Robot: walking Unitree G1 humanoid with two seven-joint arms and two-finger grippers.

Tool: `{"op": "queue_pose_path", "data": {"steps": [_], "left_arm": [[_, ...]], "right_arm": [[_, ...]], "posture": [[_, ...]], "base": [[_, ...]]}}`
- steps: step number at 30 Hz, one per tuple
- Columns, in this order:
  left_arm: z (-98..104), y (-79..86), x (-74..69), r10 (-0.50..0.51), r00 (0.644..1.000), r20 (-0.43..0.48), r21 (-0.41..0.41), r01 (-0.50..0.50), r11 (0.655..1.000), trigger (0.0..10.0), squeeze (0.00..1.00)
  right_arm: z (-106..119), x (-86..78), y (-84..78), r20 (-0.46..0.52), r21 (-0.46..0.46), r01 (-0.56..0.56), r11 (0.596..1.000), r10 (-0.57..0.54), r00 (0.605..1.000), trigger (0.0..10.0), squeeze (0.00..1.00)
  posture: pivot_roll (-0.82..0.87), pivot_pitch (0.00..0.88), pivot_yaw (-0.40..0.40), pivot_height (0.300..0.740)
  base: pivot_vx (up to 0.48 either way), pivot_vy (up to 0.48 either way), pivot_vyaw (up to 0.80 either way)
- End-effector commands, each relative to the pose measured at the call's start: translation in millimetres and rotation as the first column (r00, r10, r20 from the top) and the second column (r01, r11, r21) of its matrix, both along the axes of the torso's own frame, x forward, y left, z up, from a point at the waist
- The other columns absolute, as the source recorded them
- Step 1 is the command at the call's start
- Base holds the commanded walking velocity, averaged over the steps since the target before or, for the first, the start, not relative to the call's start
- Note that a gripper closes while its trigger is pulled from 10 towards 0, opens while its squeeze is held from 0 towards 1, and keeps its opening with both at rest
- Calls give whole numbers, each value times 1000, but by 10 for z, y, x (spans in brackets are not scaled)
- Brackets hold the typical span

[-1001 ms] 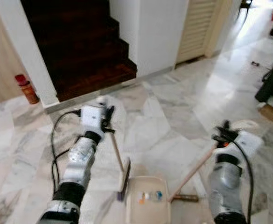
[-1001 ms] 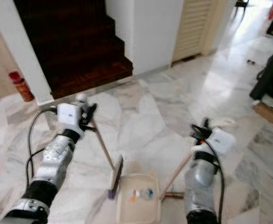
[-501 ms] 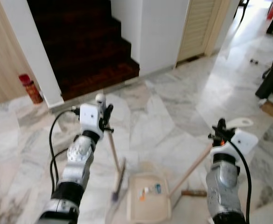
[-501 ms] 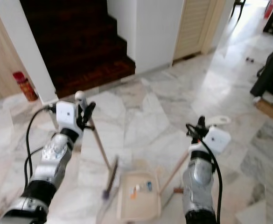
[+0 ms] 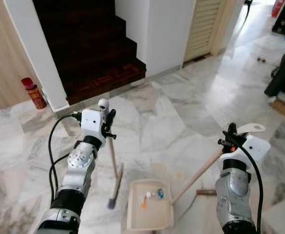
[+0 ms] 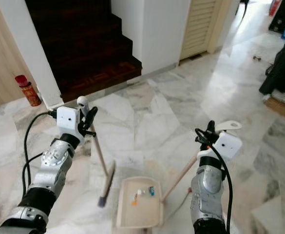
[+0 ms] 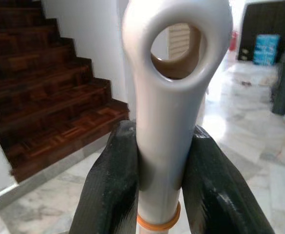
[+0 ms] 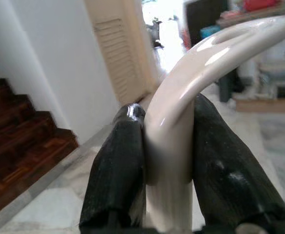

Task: Sweep floor

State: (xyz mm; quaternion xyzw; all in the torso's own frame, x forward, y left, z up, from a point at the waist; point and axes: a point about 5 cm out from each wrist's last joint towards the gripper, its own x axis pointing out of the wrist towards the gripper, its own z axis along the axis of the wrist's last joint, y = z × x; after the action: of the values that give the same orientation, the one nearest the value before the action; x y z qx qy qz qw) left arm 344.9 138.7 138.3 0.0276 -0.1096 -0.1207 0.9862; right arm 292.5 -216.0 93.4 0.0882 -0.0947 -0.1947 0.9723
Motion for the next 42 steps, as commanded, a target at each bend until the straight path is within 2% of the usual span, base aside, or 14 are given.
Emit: {"op": "queue_pose_path", "data": {"steps": [1, 11, 18, 34, 42], "left_arm": [[138, -23, 16, -11, 998, 57, -10, 11, 1000, 10000, 0], [134, -21, 13, -11, 998, 55, -8, 11, 1000, 10000, 0], [134, -16, 12, -11, 998, 54, -9, 12, 1000, 10000, 0], [138, -16, 8, -12, 998, 54, -10, 12, 1000, 10000, 0], [138, -19, 9, -13, 998, 55, -9, 14, 1000, 10000, 0]], "right_arm": [[166, 56, 29, 72, -9, -9, 1000, 10, 997, 10000, 0], [169, 54, 43, 69, -30, -16, 999, 18, 997, 10000, 0], [174, 56, 66, 72, -31, -23, 999, 25, 997, 10000, 0], [177, 58, 73, 70, -34, -31, 999, 33, 997, 10000, 0], [176, 58, 80, 72, -33, -35, 999, 37, 997, 10000, 0]], "posture": [[86, 7, -1, 740], [85, 9, -1, 740], [88, 11, -2, 740], [88, 13, -3, 740], [87, 13, -1, 740]], "base": [[0, 266, 0], [0, 268, 0], [0, 267, 716], [0, 267, 0], [0, 269, 703]]}}
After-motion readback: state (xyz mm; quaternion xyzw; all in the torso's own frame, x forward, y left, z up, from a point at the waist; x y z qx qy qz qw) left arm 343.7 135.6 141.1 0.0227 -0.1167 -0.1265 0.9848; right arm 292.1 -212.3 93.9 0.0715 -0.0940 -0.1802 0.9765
